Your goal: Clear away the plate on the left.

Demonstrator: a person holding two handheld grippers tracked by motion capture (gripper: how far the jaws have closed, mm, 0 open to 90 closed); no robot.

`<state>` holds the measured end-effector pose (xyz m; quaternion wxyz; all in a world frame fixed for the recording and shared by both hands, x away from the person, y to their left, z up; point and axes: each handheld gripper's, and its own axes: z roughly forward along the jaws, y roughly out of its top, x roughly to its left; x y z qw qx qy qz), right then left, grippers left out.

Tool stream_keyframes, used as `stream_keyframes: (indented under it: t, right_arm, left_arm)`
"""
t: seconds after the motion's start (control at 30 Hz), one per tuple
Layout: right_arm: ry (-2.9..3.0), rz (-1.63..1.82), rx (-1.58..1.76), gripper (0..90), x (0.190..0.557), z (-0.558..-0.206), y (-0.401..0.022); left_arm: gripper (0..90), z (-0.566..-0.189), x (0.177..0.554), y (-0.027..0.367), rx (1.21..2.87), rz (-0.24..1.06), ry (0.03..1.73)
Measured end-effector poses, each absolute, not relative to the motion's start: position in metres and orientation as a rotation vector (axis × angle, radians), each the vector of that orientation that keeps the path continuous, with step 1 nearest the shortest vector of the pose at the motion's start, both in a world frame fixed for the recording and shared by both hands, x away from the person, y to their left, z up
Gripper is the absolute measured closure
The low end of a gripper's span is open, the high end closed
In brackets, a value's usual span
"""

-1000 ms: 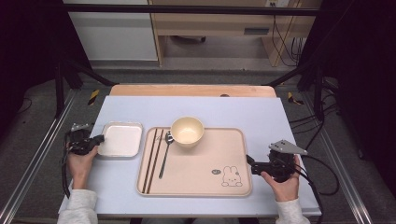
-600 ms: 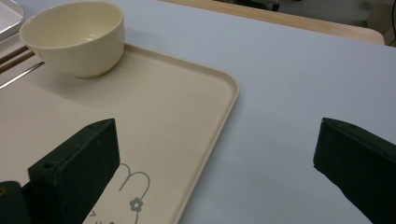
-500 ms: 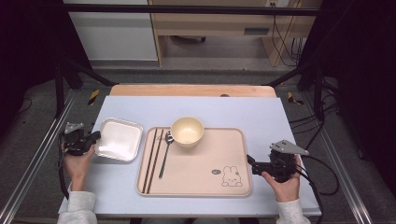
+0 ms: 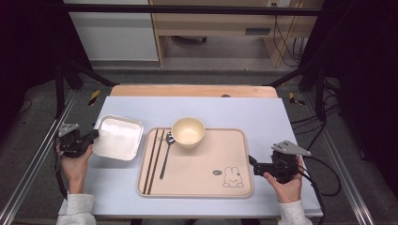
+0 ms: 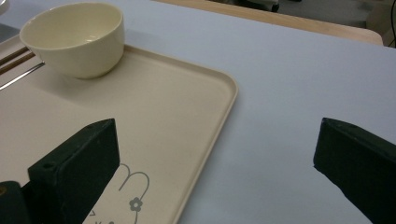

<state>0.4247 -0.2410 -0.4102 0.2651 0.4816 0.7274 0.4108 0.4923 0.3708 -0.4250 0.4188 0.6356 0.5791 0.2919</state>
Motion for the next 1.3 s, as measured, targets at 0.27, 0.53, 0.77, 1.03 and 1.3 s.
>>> stream_keyframes:
  t: [0.27,0.53,0.77,1.03,1.3]
  right_arm:
    - [1.961,1.119,1.293,0.6,0.424,-0.410,-0.241]
    - [1.963,1.120,1.294,0.6,0.424,-0.409,-0.242]
    - [1.961,1.119,1.299,0.6,0.423,-0.409,-0.242]
    - [1.955,1.120,1.296,0.6,0.423,-0.408,-0.242]
    - [1.958,1.116,1.294,0.6,0.423,-0.409,-0.242]
  left_arm:
    - [88.9,-0.410,0.483,0.362,1.576,0.756,1.394]
    - [88.9,-0.400,0.476,0.353,1.573,0.760,1.345]
    - [88.9,-0.392,0.471,0.344,1.577,0.758,1.300]
    - [88.9,-0.384,0.464,0.327,1.601,0.755,1.231]
    - [88.8,-0.382,0.462,0.308,1.635,0.735,1.182]
